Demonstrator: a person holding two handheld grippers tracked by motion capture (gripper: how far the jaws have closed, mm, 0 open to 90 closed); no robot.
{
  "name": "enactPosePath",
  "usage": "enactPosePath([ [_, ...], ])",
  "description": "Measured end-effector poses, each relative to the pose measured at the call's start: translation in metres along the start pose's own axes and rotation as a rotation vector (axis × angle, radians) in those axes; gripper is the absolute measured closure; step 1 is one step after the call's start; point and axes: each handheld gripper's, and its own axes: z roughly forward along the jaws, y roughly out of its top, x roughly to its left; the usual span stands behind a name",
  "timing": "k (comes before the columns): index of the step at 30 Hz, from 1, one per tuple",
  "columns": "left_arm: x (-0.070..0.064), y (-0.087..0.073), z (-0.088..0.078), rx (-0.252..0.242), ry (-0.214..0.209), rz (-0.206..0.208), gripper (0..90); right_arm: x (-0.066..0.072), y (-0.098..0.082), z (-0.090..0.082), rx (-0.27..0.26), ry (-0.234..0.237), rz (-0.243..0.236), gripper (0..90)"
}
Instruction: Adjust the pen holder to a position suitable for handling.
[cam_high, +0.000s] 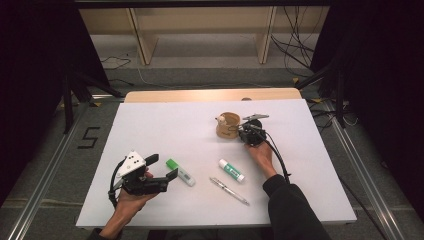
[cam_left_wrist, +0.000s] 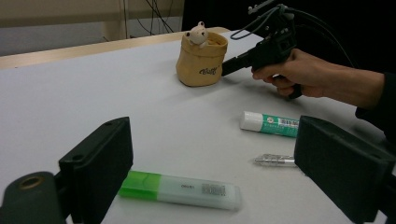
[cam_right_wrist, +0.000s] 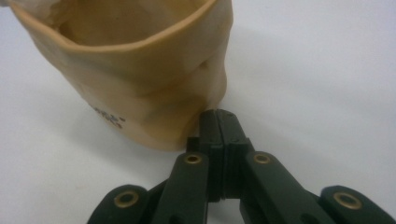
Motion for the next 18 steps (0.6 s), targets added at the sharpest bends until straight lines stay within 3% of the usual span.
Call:
enactPosePath([
  [18,0.0,0.001,-0.001,-0.004,-0.003,-0.002,11.3,0.027,0.017,0.019,0.008,0.013,-0.042,90.0],
])
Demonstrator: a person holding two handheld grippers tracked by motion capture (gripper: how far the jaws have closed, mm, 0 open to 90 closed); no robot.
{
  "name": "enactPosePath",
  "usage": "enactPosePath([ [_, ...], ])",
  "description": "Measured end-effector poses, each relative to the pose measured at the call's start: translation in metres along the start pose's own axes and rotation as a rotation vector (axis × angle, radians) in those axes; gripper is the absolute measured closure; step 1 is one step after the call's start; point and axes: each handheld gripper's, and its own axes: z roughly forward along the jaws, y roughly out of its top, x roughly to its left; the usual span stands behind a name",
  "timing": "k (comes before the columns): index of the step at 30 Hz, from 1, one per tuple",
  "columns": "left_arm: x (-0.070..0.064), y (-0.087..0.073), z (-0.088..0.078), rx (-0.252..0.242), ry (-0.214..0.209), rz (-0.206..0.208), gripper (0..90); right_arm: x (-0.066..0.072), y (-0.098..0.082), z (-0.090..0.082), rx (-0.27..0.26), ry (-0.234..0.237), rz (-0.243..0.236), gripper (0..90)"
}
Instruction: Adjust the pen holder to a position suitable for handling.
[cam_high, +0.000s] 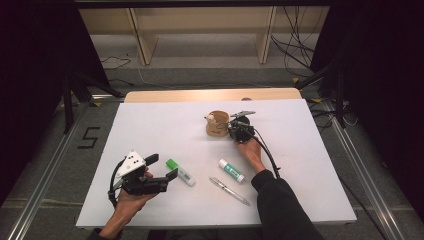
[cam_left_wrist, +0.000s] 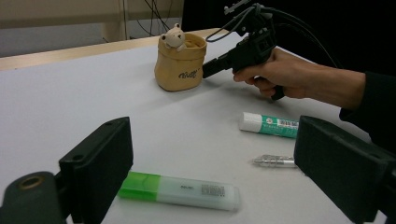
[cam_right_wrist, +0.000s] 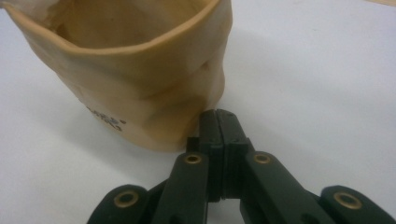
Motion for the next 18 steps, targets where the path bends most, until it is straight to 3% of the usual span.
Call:
enactPosePath([
  [12,0.0,0.0,0.0,0.001,-0.001,0.0,11.3,0.008,0.008,0.009,-0.001,0.008,-0.015,90.0],
  [15,0.0,0.0,0.0,0.002,-0.002,0.001,11.3,0.007,0.008,0.009,0.003,0.007,-0.013,83.6],
  [18,0.001,0.0,-0.001,0.003,-0.001,0.001,11.3,-0.002,0.008,-0.001,0.014,0.036,0.004,74.2],
])
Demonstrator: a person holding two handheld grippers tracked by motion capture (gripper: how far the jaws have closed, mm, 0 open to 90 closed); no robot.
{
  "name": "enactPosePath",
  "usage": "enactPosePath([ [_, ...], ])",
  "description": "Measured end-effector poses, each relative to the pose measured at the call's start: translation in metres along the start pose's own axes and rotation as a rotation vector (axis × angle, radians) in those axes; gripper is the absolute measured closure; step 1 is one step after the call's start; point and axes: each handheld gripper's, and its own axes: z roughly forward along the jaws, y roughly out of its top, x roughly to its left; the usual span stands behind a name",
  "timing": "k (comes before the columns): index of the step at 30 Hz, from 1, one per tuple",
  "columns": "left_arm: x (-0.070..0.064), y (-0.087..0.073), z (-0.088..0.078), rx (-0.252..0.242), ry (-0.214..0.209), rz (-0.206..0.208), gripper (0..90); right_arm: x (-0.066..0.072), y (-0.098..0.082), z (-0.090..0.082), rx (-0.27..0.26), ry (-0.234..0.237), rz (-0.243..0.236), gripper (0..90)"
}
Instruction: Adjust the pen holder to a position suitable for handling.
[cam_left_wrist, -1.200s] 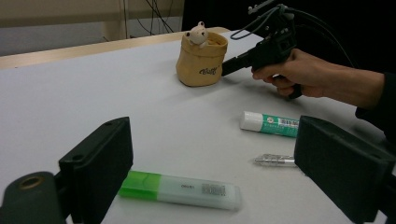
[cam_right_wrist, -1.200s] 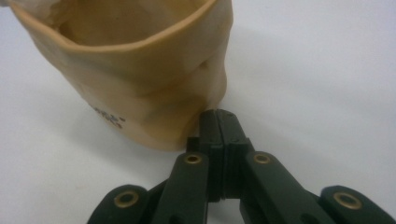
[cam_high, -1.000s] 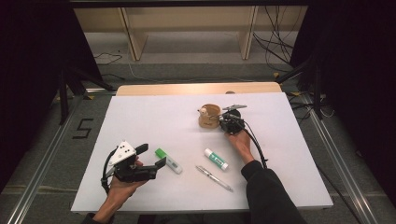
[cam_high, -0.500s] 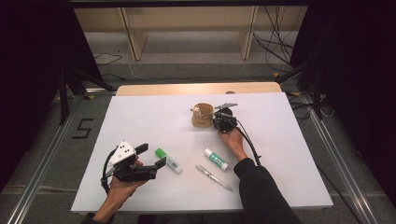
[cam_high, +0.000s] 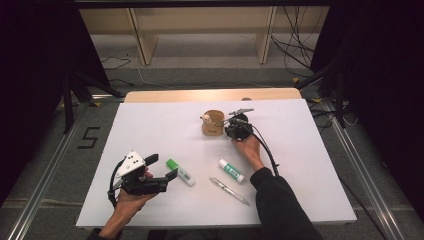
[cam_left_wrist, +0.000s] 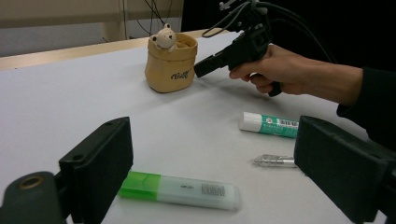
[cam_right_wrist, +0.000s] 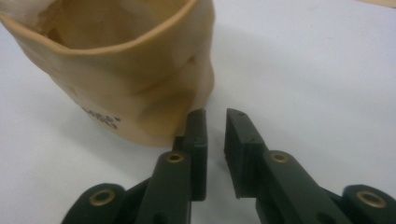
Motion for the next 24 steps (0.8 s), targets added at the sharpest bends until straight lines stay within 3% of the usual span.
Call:
enactPosePath([
  [5,0.0,0.0,0.0,0.0,0.004,0.0,11.4,-0.008,-0.002,-0.018,-0.011,0.018,0.011,62.5],
  [7,0.0,0.0,0.001,0.0,0.006,-0.002,11.3,-0.013,-0.005,-0.032,-0.013,0.056,0.022,53.1],
  [10,-0.001,-0.001,0.001,0.002,0.007,-0.001,11.3,-0.013,-0.007,-0.041,-0.004,0.078,0.017,48.3],
  [14,0.0,-0.001,0.001,0.004,0.008,-0.001,11.3,-0.009,-0.01,-0.057,0.001,0.106,0.0,36.8],
  [17,0.0,0.0,0.001,0.004,0.006,-0.002,11.3,-0.005,-0.014,-0.069,-0.002,0.147,-0.01,33.6],
  [21,0.0,0.0,0.001,0.004,0.005,-0.001,11.3,0.006,-0.015,-0.082,0.032,0.199,-0.045,29.7],
  [24,0.0,0.0,0.0,0.003,0.005,-0.001,11.3,0.012,-0.016,-0.086,0.044,0.208,-0.068,28.8],
])
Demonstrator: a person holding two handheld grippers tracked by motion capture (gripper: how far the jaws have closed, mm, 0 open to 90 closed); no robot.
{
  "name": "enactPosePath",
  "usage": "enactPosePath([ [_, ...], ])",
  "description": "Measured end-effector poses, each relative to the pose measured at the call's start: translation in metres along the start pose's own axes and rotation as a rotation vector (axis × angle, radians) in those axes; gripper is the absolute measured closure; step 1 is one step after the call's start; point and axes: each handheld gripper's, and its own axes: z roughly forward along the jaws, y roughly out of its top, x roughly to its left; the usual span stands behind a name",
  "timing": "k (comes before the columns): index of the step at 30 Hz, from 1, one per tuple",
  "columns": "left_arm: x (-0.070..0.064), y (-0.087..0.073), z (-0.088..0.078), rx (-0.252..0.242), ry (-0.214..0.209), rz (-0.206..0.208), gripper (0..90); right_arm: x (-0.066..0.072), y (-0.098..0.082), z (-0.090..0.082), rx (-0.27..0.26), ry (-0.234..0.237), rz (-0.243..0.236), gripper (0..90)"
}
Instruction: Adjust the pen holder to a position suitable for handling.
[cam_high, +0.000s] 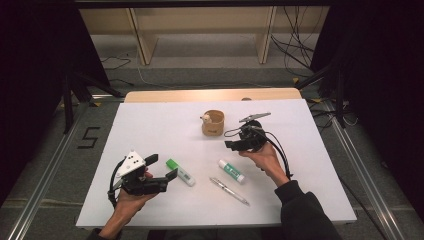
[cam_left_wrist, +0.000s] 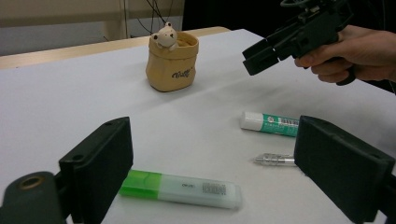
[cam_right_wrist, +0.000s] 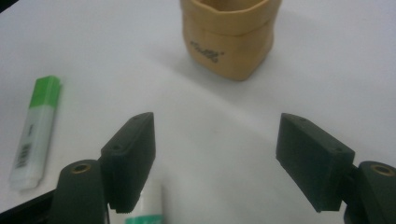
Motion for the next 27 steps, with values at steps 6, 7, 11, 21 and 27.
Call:
enactPosePath([
  [6,0.0,0.0,0.001,0.002,0.0,0.0,11.3,0.011,-0.003,-0.005,0.029,0.026,-0.029,27.3],
  [7,0.0,0.0,0.001,0.002,0.0,0.0,11.3,0.012,-0.004,-0.005,0.034,0.03,-0.031,27.2],
  [11,0.0,0.0,0.001,0.0,0.0,-0.005,11.3,0.015,-0.005,-0.004,0.05,0.043,-0.041,26.7],
  [21,-0.001,0.001,0.003,0.002,-0.001,-0.006,11.3,0.026,-0.007,-0.003,0.091,0.068,-0.073,23.2],
  [27,0.0,0.002,0.006,0.01,-0.001,-0.006,11.3,0.032,-0.008,-0.002,0.124,0.088,-0.104,20.3],
])
